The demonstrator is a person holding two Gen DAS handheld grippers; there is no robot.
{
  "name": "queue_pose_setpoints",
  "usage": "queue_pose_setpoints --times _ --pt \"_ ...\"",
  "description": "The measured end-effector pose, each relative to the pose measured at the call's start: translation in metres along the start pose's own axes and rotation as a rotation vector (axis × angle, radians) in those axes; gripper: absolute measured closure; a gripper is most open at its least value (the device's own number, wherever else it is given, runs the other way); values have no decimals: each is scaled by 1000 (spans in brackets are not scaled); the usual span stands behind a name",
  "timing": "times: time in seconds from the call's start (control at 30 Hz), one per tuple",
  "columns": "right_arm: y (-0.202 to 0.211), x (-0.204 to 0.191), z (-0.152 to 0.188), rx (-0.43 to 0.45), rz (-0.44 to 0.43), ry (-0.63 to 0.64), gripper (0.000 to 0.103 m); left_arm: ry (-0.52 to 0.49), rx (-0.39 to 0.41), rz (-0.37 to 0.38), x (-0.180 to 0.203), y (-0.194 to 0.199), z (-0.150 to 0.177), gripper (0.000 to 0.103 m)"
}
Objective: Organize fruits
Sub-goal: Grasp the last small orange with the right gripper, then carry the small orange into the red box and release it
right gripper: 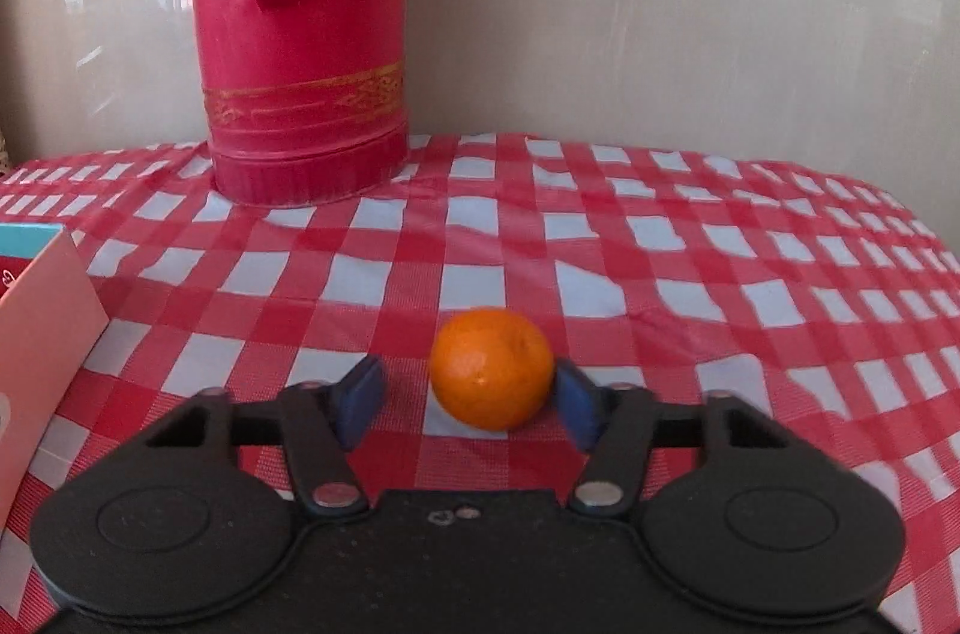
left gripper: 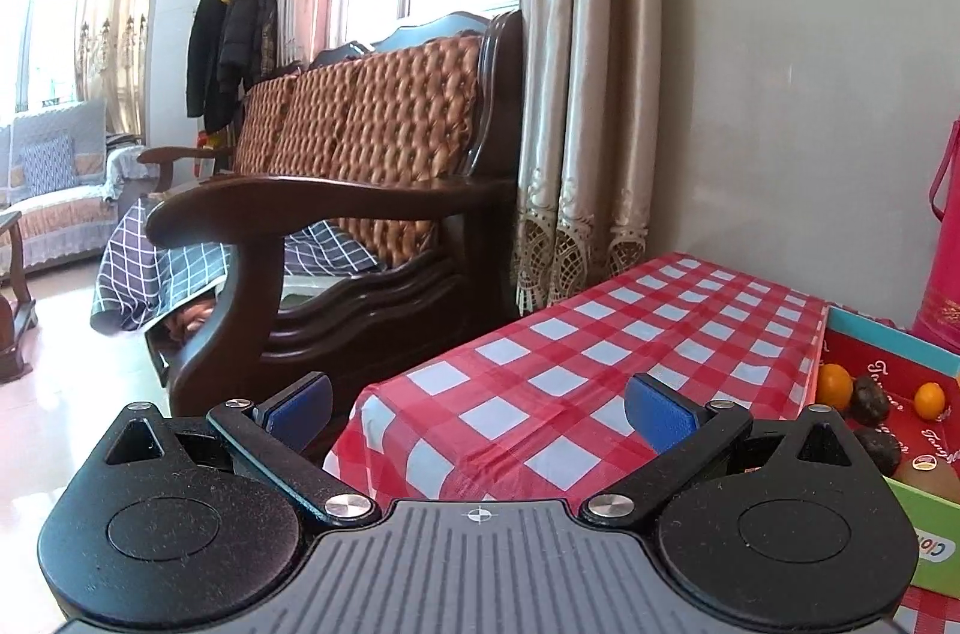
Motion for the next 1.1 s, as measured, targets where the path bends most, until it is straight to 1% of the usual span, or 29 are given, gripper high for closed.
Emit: queue_pose_setpoints --times 0.03,0.07,0.17,0.27,0.33,0.43,0.53,0.67,0.77,0.9,1.03,1.1 --pt "1 0 -1 4 9 4 66 1 -1 0 -1 0 0 0" --pt "3 0 -2 12 20 12 68 2 -2 0 -1 -1 0 0" --pt "6 -4 -4 8 -7 13 69 2 -1 1 -1 0 0 0" --pt "17 -12 -9 42 -19 31 69 2 -2 2 -1 -1 0 0" --pt "30 -21 -14 71 -46 47 69 4 -3 4 -1 -1 0 0" --pt "55 -42 -19 115 -108 76 69 11 -5 7 -2 -3 0 0" --pt "82 -71 -19 149 -198 111 69 17 -6 11 -3 -3 0 0" --pt "117 -118 -8 176 -320 185 69 34 -5 14 -8 -2 1 0" --pt "133 -151 3 172 -383 253 69 47 -6 20 -11 -2 0 0" --pt "132 -181 20 131 -403 319 69 61 -10 31 -13 -3 1 0" --pt "128 -194 31 89 -390 333 68 61 -8 46 -10 -2 1 0" --pt "132 -192 35 87 -374 332 64 51 -6 61 -5 -2 1 0"
Point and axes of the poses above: each gripper's, at about its wrist camera, not at the fingertips, and y roughly against the way its jaws point, x to its right, z to its underside, the point moved 10 cm from there along -y, roughly the way its jaws point, and after that the axes turned 8 degrees about -x, right-handed, at the moved point
